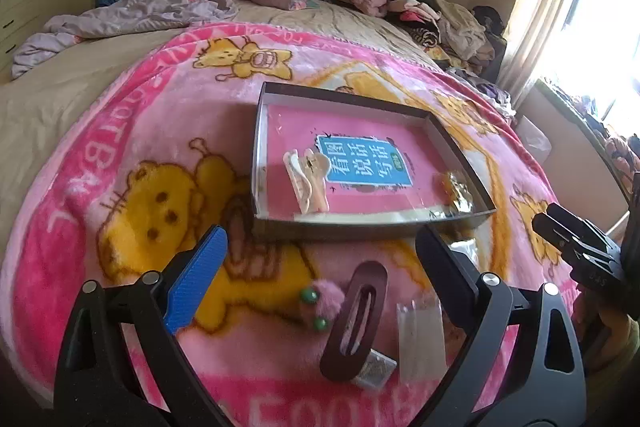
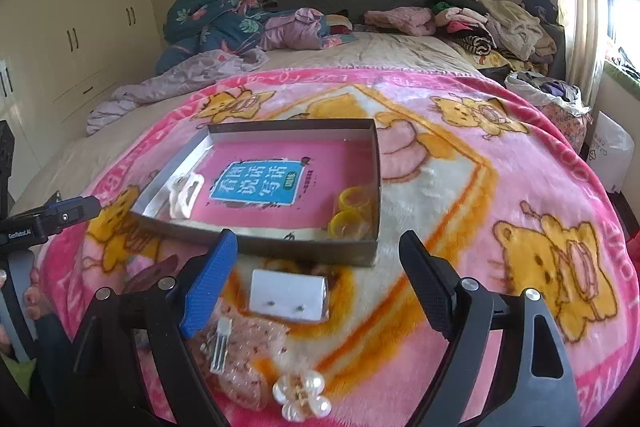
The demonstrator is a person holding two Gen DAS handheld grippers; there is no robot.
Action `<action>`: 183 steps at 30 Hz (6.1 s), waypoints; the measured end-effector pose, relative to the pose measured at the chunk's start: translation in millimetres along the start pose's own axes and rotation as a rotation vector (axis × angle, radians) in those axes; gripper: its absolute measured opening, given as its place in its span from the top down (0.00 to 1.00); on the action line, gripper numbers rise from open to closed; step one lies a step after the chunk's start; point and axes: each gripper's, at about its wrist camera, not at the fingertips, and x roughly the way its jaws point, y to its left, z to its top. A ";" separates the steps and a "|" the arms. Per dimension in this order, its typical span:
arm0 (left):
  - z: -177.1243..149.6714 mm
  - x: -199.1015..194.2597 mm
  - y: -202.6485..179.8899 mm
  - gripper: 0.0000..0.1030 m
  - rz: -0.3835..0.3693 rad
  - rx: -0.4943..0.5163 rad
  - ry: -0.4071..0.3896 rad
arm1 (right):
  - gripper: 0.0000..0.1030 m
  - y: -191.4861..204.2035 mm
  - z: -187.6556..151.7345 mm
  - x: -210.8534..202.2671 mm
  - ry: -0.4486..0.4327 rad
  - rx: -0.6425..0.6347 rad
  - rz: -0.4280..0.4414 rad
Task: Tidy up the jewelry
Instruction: 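Move both tools back over the remaining accessories on the blanket, then grasp the brown oval clip with the left tool while the right tool grasps the lace bow clip, then carry both clips over the tray and open both tools to drop them inside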
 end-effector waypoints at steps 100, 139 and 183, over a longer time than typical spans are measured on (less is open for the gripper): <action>-55.5 37.0 -52.0 0.76 -0.124 0.092 0.195 | 0.82 24.3 -66.6 6.7 0.104 -0.047 0.134; 29.7 62.7 -61.6 0.76 -0.106 0.100 0.087 | 0.82 -4.9 -8.5 20.4 0.001 -0.001 0.084; 39.4 123.9 -52.5 0.64 -0.104 0.096 0.125 | 0.81 -2.0 42.6 137.7 0.162 -0.085 0.088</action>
